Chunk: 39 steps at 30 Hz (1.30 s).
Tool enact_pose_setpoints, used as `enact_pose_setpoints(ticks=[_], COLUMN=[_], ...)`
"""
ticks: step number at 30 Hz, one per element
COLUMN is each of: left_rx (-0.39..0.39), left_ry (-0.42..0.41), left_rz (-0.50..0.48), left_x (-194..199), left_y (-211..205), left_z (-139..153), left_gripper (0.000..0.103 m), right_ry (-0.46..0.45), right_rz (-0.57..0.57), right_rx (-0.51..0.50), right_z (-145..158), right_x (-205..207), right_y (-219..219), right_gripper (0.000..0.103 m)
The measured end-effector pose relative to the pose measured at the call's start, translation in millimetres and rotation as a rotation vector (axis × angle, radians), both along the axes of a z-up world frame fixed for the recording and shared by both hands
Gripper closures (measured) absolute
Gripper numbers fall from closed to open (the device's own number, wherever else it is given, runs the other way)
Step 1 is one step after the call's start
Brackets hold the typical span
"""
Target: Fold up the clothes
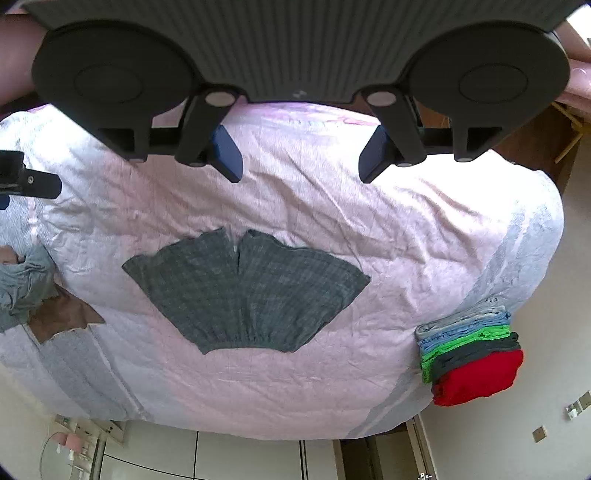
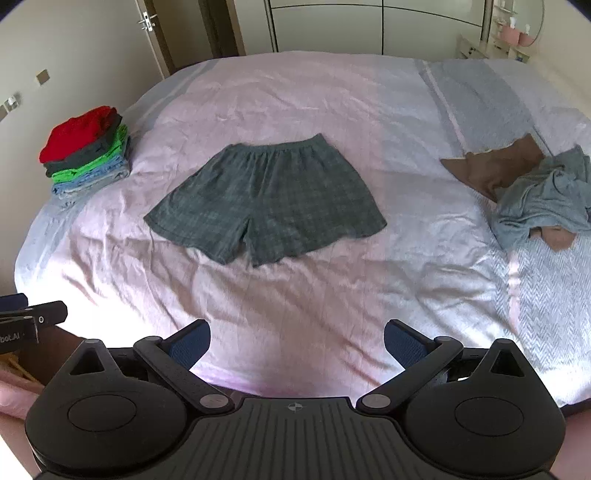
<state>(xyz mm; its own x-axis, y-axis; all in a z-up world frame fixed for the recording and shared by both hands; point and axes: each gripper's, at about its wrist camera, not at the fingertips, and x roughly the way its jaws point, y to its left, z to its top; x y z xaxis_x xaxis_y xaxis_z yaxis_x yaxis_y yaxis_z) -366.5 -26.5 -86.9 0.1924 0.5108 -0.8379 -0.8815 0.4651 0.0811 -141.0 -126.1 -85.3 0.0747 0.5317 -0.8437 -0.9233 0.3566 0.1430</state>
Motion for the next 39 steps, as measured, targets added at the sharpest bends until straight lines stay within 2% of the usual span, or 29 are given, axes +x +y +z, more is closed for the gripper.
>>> enact_pose_setpoints(ticks=[9, 20, 39], left_rx=[0.023, 0.014, -0.006], left_ry=[0.009, 0.008, 0.014], left_rz=[0.007, -0.012, -0.028], left_x=[-4.1, -1.6, 1.9], left_y=[-21.2, -23.5, 7.0], left_z=[6.4, 3.3, -5.0], left_gripper=[0.035, 0.035, 0.032], right_ry=[0.034, 0.042, 0.039], right_rz=[0.013, 0.002, -0.007], right_rx=[-0.018, -0.037, -0.041], right_z=[-4.4, -7.6, -9.2], right_x=[-7.9, -11.3, -11.9], right_y=[-12.6, -12.4, 19.6], right_gripper=[0.001, 0.001, 0.001])
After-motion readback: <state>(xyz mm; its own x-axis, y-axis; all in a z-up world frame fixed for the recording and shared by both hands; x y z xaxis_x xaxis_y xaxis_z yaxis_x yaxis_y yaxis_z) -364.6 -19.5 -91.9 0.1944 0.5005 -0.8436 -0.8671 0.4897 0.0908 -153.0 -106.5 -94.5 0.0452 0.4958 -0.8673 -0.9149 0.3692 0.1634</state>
